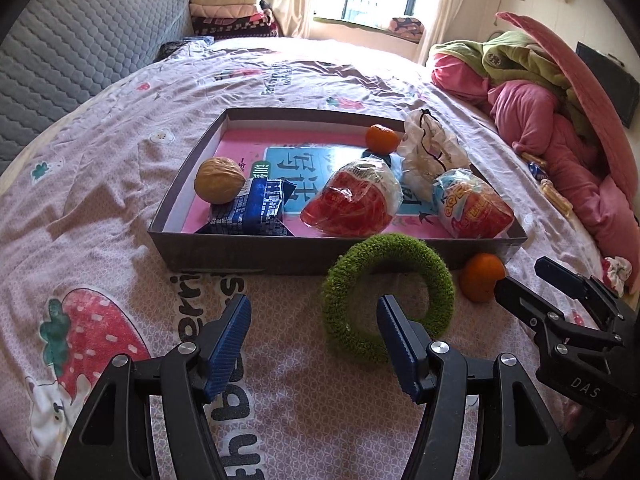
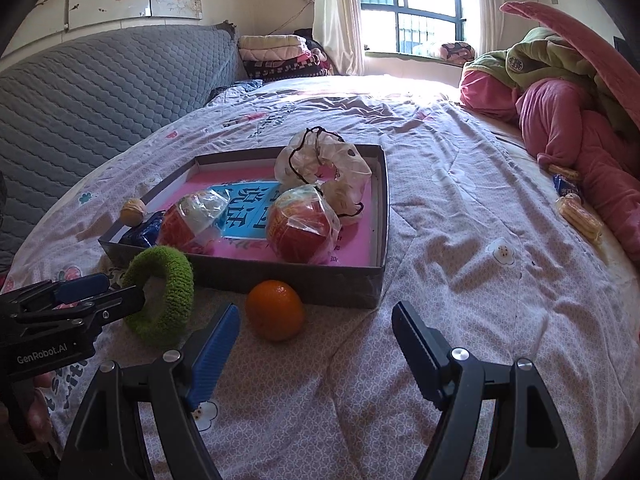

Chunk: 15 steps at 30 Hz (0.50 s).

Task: Organize objects
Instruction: 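Grasp the green fuzzy ring with the left tool while the right tool grasps the orange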

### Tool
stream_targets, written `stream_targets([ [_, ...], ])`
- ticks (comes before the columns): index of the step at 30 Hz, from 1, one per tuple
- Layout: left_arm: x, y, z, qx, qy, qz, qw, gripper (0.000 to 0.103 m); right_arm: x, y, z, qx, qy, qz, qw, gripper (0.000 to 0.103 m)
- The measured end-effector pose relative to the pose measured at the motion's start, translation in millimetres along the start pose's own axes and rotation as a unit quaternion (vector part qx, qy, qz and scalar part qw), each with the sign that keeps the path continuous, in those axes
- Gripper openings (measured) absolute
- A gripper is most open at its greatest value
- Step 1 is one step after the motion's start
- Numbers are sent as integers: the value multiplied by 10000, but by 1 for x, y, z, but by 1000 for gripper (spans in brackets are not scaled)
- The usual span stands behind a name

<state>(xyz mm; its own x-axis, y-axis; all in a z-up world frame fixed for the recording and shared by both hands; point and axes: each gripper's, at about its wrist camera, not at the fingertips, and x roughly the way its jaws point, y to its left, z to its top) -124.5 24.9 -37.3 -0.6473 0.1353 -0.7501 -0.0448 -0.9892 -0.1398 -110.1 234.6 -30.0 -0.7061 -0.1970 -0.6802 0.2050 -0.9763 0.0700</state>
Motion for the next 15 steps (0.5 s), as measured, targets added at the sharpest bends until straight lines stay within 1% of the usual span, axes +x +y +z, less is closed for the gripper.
stream_targets([
  [7,10,3,2,-53,16,-65,10000,67,12,10,-2,-138,83,-27,9999,78],
  [9,12,3,3,-70,0,-117,9999,61,15,12,-4,-162,92,-60,9998,77],
  [11,14,1,4,-48,11,-154,9999,56,18,14,-4,-177,94,-120,9997,72],
  [15,20,-3,5,4,46,-222,9997,45,24,15,-4,-172,141,-123,9997,69],
])
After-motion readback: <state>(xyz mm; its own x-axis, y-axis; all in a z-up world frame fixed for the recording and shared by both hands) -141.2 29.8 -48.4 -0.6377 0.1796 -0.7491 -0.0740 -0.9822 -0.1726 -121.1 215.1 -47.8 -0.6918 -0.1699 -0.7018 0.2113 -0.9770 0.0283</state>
